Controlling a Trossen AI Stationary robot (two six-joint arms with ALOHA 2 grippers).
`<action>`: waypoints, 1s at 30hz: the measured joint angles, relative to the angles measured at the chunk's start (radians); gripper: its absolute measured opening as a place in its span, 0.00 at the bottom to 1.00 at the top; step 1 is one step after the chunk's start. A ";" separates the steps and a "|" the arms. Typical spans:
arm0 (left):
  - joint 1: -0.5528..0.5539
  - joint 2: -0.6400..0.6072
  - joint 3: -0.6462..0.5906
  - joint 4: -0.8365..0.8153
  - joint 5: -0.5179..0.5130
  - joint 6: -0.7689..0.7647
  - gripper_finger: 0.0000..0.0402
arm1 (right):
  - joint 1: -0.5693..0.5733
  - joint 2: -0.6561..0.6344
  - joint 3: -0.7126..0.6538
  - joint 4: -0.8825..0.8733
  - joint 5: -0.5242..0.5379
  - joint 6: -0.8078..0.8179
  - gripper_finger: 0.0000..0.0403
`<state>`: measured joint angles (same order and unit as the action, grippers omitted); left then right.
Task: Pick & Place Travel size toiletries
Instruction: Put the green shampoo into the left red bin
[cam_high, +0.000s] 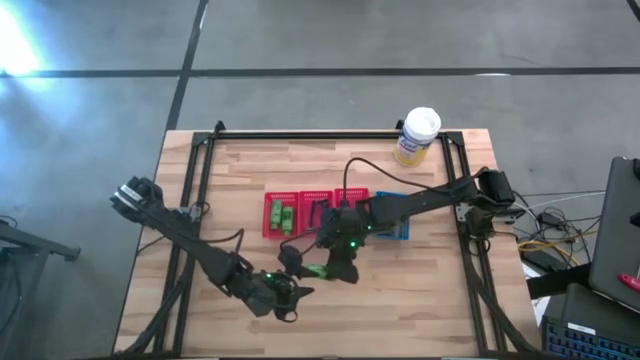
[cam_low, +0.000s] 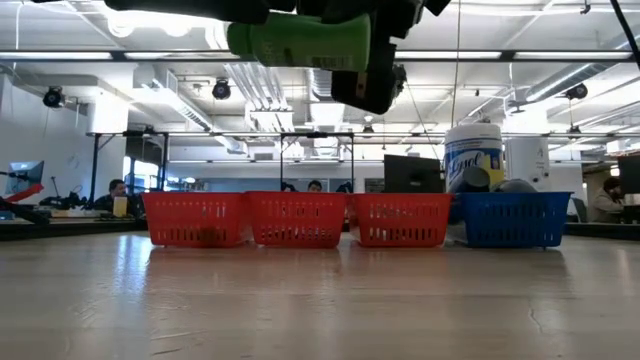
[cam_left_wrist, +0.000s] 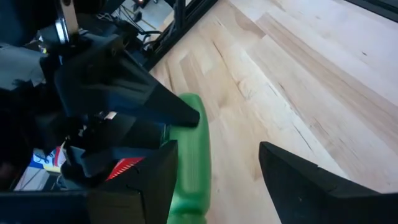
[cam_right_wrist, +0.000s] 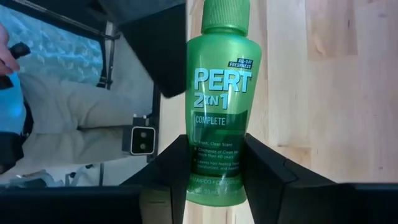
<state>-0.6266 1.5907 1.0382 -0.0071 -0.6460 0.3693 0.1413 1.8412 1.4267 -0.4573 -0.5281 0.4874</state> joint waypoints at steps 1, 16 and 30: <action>0.000 0.003 0.003 0.000 -0.001 0.000 0.57 | 0.000 0.000 0.001 0.000 0.000 0.008 0.28; 0.005 0.009 0.006 -0.002 -0.055 0.056 0.50 | 0.038 0.000 0.007 0.000 -0.003 0.041 0.28; 0.008 0.009 0.005 -0.001 -0.053 0.051 0.44 | 0.038 0.001 0.024 0.023 -0.005 0.083 0.27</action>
<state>-0.6189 1.6001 1.0429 -0.0079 -0.6994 0.4198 0.1797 1.8418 1.4509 -0.4343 -0.5326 0.5703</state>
